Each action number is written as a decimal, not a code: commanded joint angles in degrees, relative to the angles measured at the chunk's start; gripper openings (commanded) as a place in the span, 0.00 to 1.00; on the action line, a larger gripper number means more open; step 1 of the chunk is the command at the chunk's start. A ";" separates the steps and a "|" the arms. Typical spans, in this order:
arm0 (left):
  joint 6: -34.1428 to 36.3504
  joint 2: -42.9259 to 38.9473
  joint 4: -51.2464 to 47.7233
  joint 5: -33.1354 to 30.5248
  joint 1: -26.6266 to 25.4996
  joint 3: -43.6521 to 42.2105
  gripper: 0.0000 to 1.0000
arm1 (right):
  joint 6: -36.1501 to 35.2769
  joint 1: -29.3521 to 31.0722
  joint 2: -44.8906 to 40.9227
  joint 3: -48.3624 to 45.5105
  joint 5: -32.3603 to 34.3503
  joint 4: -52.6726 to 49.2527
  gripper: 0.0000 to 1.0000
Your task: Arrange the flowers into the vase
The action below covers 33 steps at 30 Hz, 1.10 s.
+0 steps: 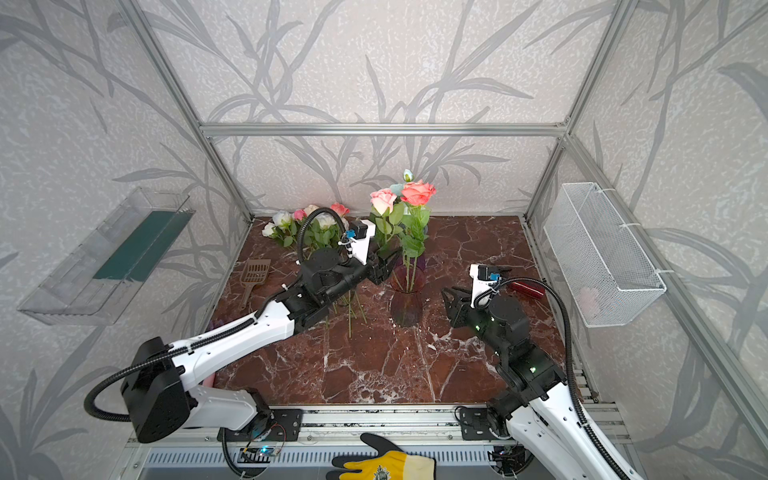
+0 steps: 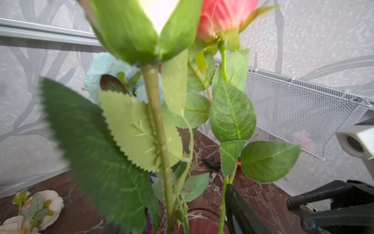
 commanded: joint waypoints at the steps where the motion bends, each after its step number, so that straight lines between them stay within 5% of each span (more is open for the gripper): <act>1: 1.51 -5.53 -7.28 -1.98 -0.18 1.57 0.63 | 0.09 -0.09 0.16 -0.37 -0.07 0.80 0.35; 8: 3.76 -15.25 -21.74 -4.56 -0.08 1.92 0.64 | -0.22 -0.08 0.75 0.30 -0.39 0.87 0.36; 15: -1.95 -26.55 -29.33 -18.61 1.72 -6.85 0.62 | 0.22 -0.18 1.59 0.51 -1.12 1.02 0.36; 23: -16.21 -29.26 -30.34 -14.48 12.34 -16.86 0.54 | 0.41 -0.17 2.22 0.30 -1.30 1.24 0.36; 28: -16.22 -29.89 -26.41 -11.80 12.87 -19.55 0.54 | -0.12 -0.19 2.51 0.58 -0.97 1.07 0.36; 33: -21.38 -25.22 -24.15 -16.76 13.13 -22.24 0.50 | 0.24 -0.19 3.25 0.08 -0.86 2.15 0.36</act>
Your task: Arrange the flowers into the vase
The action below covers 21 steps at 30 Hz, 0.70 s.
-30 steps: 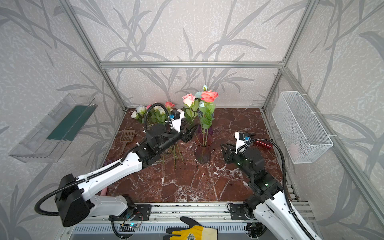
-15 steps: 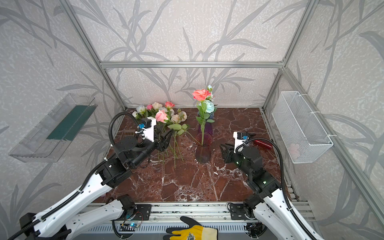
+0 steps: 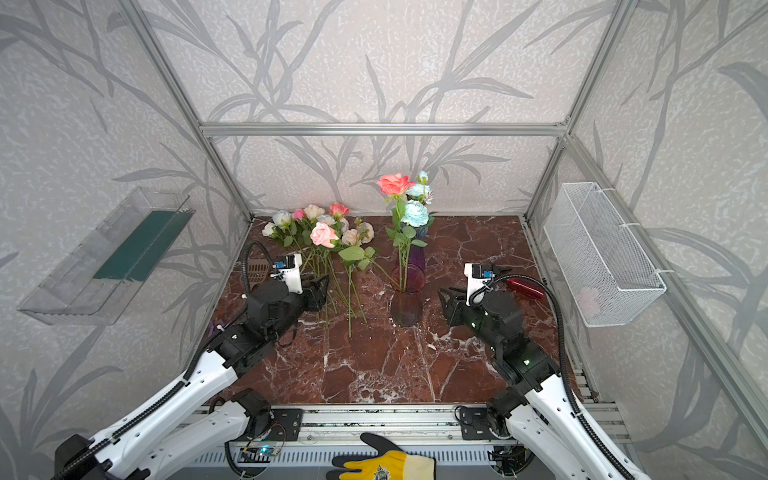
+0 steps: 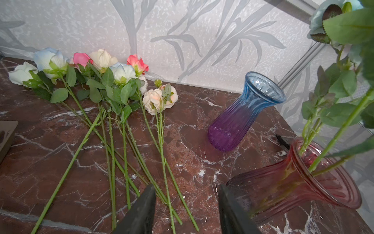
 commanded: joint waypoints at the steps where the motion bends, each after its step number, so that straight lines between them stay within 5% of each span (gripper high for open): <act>1: -5.49 6.02 1.25 -3.44 0.65 -0.21 0.49 | 0.21 -0.10 0.40 -0.14 0.15 2.43 0.36; 12: -7.33 37.72 0.01 7.47 6.12 13.25 0.49 | 0.82 -0.28 1.05 -1.87 -0.96 3.00 0.36; 21: -6.11 51.26 2.44 16.18 8.80 19.43 0.46 | 0.77 -0.76 0.08 -2.71 -0.98 2.03 0.36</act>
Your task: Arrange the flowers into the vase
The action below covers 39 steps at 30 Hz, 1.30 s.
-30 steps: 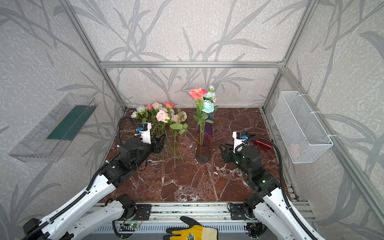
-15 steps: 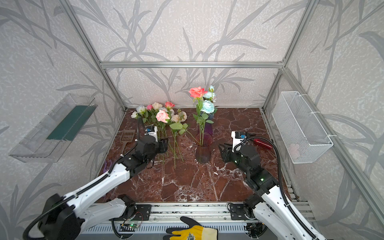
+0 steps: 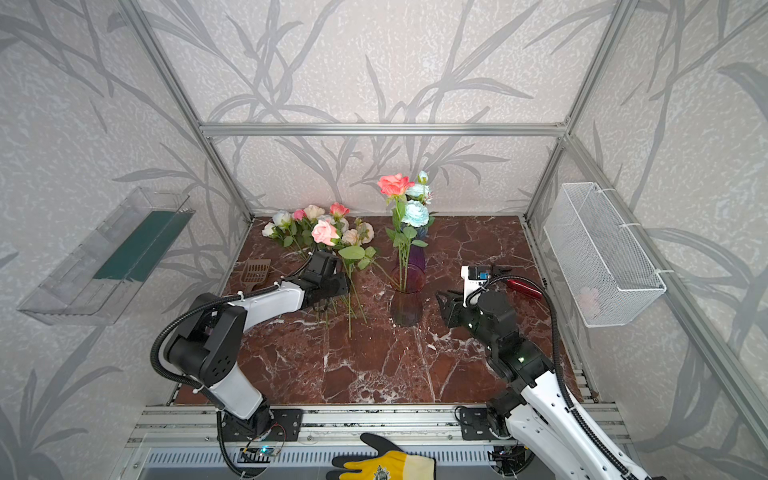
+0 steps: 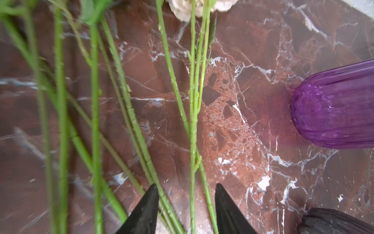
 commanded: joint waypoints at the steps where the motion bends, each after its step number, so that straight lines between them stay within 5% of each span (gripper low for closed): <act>1: 0.57 3.72 0.45 5.26 0.35 2.95 0.44 | 0.39 -0.46 -0.91 -0.49 -0.40 0.73 0.36; 13: 0.83 6.12 -1.01 4.36 0.59 3.09 0.15 | 1.06 -0.92 -1.79 -1.08 -0.67 0.10 0.36; 24: 0.64 1.17 -0.97 5.90 0.55 1.12 0.01 | 1.70 -0.99 -1.96 -1.13 -1.11 0.21 0.36; 39: 0.39 -12.01 -5.12 6.79 0.47 -0.23 0.06 | 2.73 -1.01 -2.09 -0.86 -1.97 1.15 0.36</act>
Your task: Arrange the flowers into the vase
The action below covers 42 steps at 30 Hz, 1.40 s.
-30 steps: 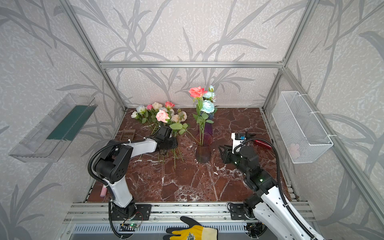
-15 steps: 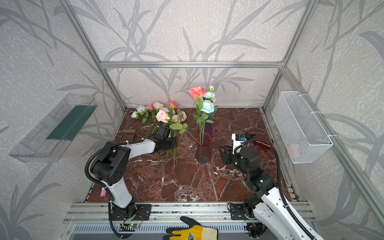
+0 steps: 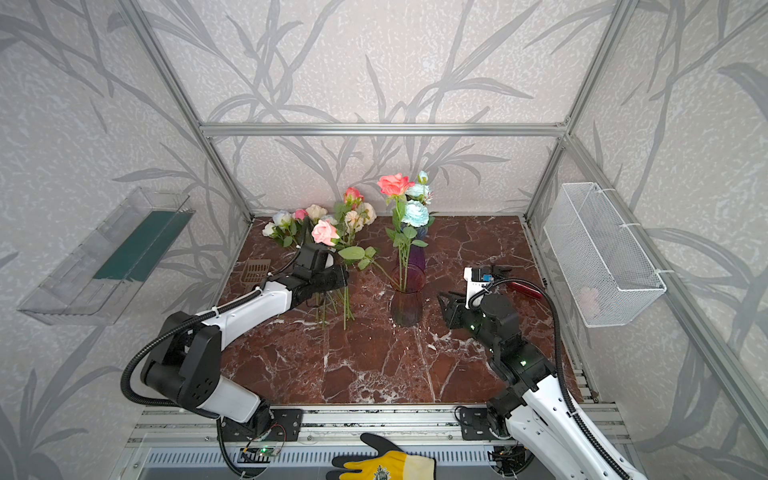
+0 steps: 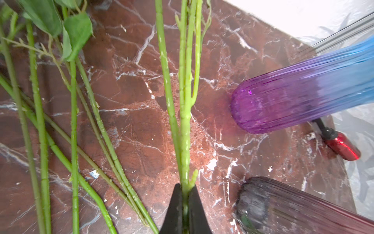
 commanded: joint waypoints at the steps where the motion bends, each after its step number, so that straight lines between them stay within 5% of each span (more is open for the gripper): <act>1: -0.31 -1.35 -1.07 -0.56 0.12 -1.46 0.06 | 0.72 -0.20 -0.40 -0.01 -1.00 1.29 0.36; 6: -2.01 -0.82 0.72 0.45 0.07 -4.49 0.06 | 0.89 -0.22 -0.67 0.21 -1.44 1.11 0.36; 15: -1.71 -0.82 1.46 0.19 0.10 -7.84 0.21 | 0.48 -0.20 -0.67 0.55 -1.39 0.54 0.36; 21: -0.91 -0.35 1.01 -0.19 0.15 -7.49 0.13 | 0.71 -0.20 0.04 0.47 -1.54 1.18 0.36; 24: -0.58 1.47 0.75 0.21 0.15 -6.36 0.29 | 0.70 -0.26 0.51 0.38 -1.62 1.56 0.36; 27: 0.67 5.32 -0.19 0.21 0.10 -3.43 0.32 | 0.87 -0.20 1.22 -0.01 -1.79 2.30 0.36; 39: 2.99 17.46 -5.14 -0.71 -0.01 4.45 0.30 | -0.18 -0.28 1.16 0.14 -1.09 1.40 0.36; 42: 3.79 19.22 -6.54 -0.10 -0.27 5.13 0.23 | -0.18 -0.30 1.36 0.20 -1.02 1.70 0.36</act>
